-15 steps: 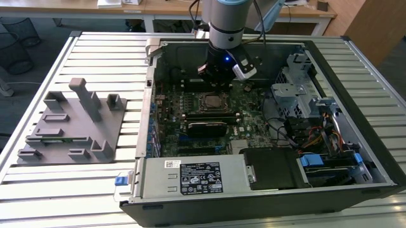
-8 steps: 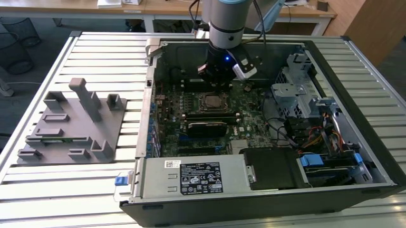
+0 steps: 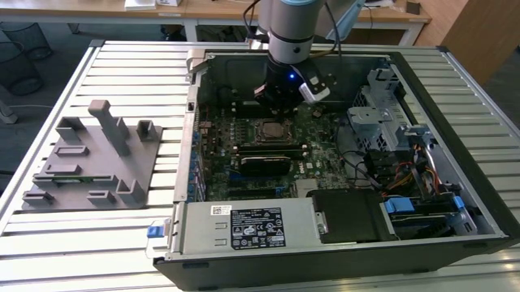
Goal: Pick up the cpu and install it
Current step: 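Install the first cpu locking lever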
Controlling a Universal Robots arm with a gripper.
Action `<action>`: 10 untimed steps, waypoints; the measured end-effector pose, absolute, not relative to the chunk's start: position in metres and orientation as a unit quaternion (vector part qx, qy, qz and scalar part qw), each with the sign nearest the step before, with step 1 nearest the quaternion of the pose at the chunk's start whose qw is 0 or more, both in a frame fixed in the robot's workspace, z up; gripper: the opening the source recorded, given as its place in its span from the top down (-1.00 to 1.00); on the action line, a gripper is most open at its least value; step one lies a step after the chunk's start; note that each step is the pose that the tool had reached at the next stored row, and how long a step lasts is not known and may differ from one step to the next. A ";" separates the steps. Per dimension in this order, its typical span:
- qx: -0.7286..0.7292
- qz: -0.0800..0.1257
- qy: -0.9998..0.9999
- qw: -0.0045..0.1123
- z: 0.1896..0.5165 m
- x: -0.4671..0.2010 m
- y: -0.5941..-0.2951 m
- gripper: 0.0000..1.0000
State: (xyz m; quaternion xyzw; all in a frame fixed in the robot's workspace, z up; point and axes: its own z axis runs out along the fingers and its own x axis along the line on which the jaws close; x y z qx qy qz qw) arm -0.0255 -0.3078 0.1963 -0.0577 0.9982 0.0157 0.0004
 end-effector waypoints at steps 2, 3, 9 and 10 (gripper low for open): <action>-0.058 0.014 0.998 0.000 0.195 -0.025 -0.307 0.79; -0.058 0.013 0.998 0.000 0.194 -0.025 -0.307 0.79; -0.058 0.025 0.998 -0.002 0.194 -0.025 -0.309 0.79; -0.058 0.034 0.998 -0.001 0.194 -0.025 -0.309 0.79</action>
